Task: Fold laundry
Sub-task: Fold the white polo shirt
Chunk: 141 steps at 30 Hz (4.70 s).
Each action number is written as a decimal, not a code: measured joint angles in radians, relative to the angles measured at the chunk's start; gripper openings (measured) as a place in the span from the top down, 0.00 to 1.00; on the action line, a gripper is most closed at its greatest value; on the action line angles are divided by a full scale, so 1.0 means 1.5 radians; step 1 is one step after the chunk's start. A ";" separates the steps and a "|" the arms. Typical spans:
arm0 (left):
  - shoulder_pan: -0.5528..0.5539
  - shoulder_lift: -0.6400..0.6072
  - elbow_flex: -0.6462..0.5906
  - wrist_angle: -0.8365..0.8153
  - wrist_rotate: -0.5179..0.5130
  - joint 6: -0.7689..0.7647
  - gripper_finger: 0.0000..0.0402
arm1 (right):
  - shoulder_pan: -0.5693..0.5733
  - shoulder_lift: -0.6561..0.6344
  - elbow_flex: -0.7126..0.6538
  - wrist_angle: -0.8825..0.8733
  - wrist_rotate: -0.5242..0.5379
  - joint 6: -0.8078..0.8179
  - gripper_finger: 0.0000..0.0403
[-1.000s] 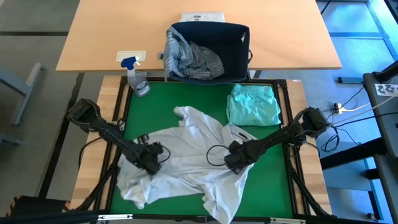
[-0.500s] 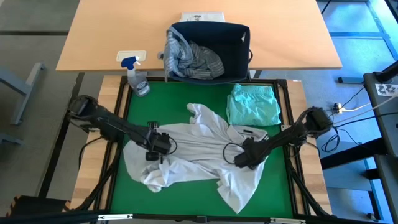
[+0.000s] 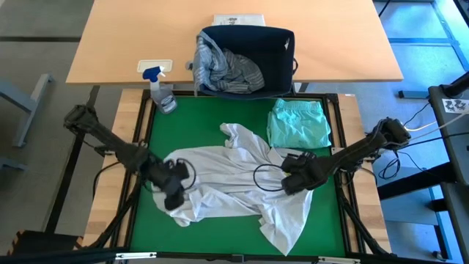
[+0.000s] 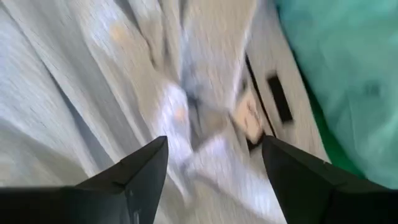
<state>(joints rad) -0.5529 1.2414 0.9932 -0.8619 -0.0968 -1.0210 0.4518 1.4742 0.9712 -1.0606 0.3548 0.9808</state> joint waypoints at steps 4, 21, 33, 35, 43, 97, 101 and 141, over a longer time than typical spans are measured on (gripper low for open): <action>-0.074 0.040 -0.038 0.097 -0.042 -0.184 0.68 | 0.000 0.000 -0.007 0.081 0.025 -0.051 0.35; -0.172 0.236 -0.055 0.316 0.120 -0.388 0.68 | 0.000 0.002 -0.039 0.118 0.018 -0.138 0.35; -0.223 0.292 -0.051 0.267 -0.076 -0.504 0.72 | 0.000 0.001 -0.039 0.119 0.048 -0.171 0.35; -0.223 0.309 -0.051 0.265 -0.092 -0.495 0.73 | 0.000 0.001 -0.039 0.120 0.048 -0.170 0.35; -0.245 0.346 -0.046 0.280 -0.016 -0.410 0.75 | 0.000 0.000 -0.085 0.137 0.032 -0.169 0.35; -0.280 0.269 -0.047 0.383 -0.130 -0.571 0.60 | 0.000 -0.008 -0.174 0.238 -0.022 -0.137 0.35; -0.272 0.274 -0.047 0.346 -0.151 -0.626 0.61 | 0.000 -0.008 -0.174 0.239 -0.020 -0.137 0.35; -0.362 0.120 0.006 0.044 0.231 -0.447 0.95 | 0.000 -0.009 -0.197 0.269 0.001 -0.135 0.35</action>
<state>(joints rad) -1.0954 1.4208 1.0023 -0.7960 0.2495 -1.6908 0.4511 1.4612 0.6762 -0.6578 0.3565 0.7780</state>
